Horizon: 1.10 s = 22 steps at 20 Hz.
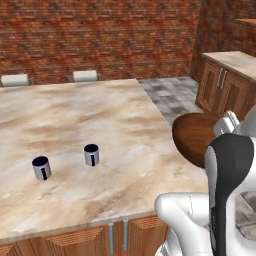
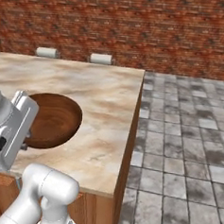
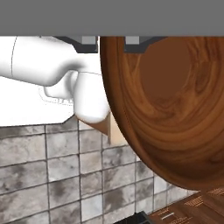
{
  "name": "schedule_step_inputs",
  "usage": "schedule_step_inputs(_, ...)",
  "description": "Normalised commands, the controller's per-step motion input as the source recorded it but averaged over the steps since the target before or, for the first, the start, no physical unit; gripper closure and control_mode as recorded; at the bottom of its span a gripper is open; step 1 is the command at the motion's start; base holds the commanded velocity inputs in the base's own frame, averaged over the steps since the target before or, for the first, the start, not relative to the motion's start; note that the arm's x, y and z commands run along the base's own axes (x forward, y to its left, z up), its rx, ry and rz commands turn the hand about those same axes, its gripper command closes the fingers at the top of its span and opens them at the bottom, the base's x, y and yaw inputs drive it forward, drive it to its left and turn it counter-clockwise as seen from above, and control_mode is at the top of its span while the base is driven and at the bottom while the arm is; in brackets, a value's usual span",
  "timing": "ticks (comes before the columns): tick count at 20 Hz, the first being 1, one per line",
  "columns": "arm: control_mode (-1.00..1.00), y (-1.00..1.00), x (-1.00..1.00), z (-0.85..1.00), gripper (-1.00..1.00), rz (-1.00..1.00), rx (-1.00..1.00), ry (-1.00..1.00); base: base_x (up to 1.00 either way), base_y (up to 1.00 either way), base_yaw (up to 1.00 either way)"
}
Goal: Clear the mugs and bowl far away from the sink.
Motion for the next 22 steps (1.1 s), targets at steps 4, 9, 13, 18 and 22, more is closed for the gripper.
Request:
schedule_step_inputs(4,-1.00,0.00,0.93,-0.43,1.00,0.00,0.00,0.23,0.00,0.00,0.00)
schedule_step_inputs(9,-1.00,0.00,0.82,-0.40,1.00,0.00,-0.03,0.10,0.00,0.00,0.00)
schedule_step_inputs(13,-1.00,0.00,0.79,-0.48,1.00,0.00,-0.06,0.00,0.00,0.00,0.00)
schedule_step_inputs(18,-1.00,0.00,0.80,-0.52,1.00,0.02,0.00,0.00,0.00,0.00,0.00)
schedule_step_inputs(22,-1.00,0.00,0.85,-0.46,1.00,0.03,0.00,0.06,0.00,0.00,0.00)
